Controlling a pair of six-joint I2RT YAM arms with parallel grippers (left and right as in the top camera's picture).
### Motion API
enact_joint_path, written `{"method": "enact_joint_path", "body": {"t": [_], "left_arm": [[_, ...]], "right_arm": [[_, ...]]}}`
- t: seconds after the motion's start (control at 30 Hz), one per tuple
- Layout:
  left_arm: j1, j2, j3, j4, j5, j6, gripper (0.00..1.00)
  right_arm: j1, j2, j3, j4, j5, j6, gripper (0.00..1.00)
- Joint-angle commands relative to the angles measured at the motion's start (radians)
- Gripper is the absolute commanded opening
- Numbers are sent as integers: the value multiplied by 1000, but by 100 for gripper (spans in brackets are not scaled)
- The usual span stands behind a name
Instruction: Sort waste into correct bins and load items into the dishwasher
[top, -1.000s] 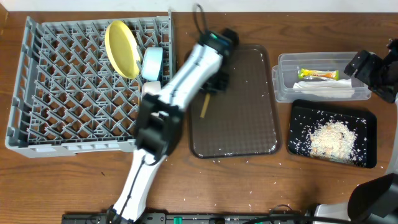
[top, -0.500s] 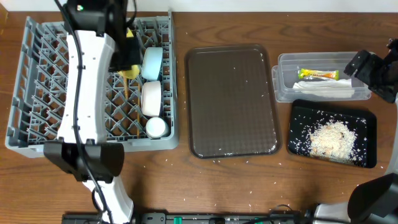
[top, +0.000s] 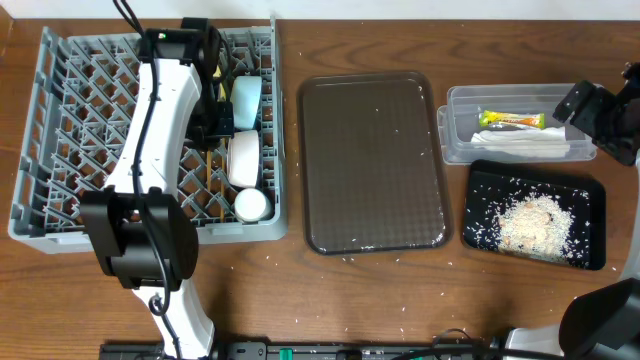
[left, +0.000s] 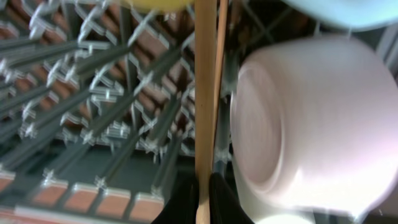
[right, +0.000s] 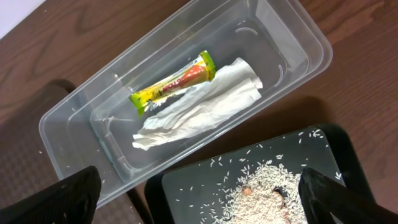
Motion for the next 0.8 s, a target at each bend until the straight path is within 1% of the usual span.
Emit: {"method": "enact_joint_path", "body": {"t": [0.0, 0.07, 0.13, 0.17, 0.23, 0.33, 0.37, 0.4, 0.47, 0.5, 0.53, 0.6, 0.7, 0.77], "left_arm": [[8, 1, -58, 50, 3, 43, 9], [8, 1, -73, 66, 2, 43, 22], [8, 1, -76, 66, 2, 43, 31], [8, 1, -76, 66, 2, 43, 32], [8, 1, -76, 65, 2, 43, 38], [8, 0, -74, 56, -1, 43, 40], [8, -3, -63, 32, -1, 40, 41], [8, -10, -50, 5, -1, 31, 45], [6, -37, -36, -39, -1, 20, 46], [2, -65, -35, -61, -1, 15, 47], [-8, -129, -36, -96, -1, -1, 47], [-26, -207, -39, -119, -1, -15, 49], [-68, -357, -67, -122, 0, -51, 54], [-98, -452, -108, -113, 0, -83, 60]], "right_arm": [[-3, 3, -2, -1, 0, 6, 99], [-3, 3, -2, -1, 0, 6, 99], [-3, 3, -2, -1, 0, 6, 99], [-3, 3, -2, -1, 0, 6, 99], [-3, 3, -2, -1, 0, 6, 99], [-3, 3, -2, -1, 0, 6, 99], [-3, 3, -2, -1, 0, 6, 99], [-3, 3, -2, -1, 0, 6, 99], [-3, 3, -2, -1, 0, 6, 99], [-3, 3, -2, -1, 0, 6, 99], [-3, 3, -2, -1, 0, 6, 99], [-3, 3, -2, -1, 0, 6, 99], [-3, 3, -2, -1, 0, 6, 99], [-3, 3, -2, -1, 0, 6, 99]]}}
